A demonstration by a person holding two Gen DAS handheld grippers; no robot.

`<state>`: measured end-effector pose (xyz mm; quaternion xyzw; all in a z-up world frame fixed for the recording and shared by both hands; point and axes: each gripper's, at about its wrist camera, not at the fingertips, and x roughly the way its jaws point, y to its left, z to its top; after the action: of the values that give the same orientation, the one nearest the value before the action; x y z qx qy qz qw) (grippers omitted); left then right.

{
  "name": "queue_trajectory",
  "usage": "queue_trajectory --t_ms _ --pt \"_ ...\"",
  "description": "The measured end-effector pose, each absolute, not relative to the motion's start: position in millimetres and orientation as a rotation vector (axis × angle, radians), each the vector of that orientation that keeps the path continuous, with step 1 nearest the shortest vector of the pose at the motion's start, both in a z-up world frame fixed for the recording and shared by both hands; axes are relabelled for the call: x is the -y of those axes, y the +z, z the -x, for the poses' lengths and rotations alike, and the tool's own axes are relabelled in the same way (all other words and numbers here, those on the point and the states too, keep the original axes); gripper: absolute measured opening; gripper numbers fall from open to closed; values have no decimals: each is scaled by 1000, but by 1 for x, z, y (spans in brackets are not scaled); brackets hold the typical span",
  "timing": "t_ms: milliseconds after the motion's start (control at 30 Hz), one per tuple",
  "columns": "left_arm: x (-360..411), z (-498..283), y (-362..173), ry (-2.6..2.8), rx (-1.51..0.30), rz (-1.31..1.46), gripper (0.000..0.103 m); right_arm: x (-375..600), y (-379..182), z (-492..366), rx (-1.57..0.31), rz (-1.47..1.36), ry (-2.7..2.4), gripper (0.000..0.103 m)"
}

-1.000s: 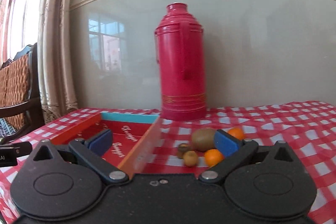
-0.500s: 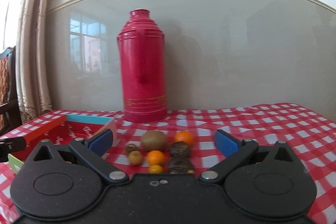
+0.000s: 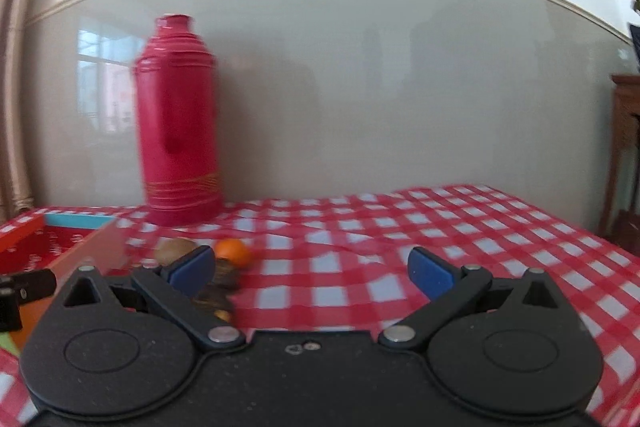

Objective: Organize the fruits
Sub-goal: 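Reach the left gripper to the dark passion fruit and grasp it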

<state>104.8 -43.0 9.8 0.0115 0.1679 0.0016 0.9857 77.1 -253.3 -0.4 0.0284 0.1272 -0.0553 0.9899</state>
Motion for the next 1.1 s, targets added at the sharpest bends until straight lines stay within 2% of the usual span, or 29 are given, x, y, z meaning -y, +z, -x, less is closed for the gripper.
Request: queue_trajectory --t_ms 333,367,400,467,700,733,800,900,1067,1100 --pt "115 -136 -5 -79 -392 -81 103 289 -11 -87 -317 -93 -189 97" --pt "119 -139 -6 -88 -396 -79 99 292 -12 -88 -324 -92 -195 97" --pt "124 -142 -8 -93 -400 -82 89 294 -14 -92 -337 -90 -202 97" --pt "130 -149 -11 -108 -424 -77 82 299 -18 -98 -364 -89 -222 97" --pt "155 -177 -21 -121 -462 -88 80 318 -26 -107 -397 -100 -257 97" --pt "156 -181 -23 -126 -471 -90 78 321 -27 -107 -401 -96 -261 97" --pt "160 -189 -26 -139 -500 -95 63 324 -28 -109 -413 -89 -267 97" --pt "165 -197 -28 -146 -527 -115 57 331 -30 -112 -432 -98 -277 97" --pt "170 -206 -32 -173 -597 -138 57 336 -30 -112 -447 -145 -278 97" --pt "168 -205 -32 -171 -598 -127 52 335 -30 -113 -447 -143 -277 97"
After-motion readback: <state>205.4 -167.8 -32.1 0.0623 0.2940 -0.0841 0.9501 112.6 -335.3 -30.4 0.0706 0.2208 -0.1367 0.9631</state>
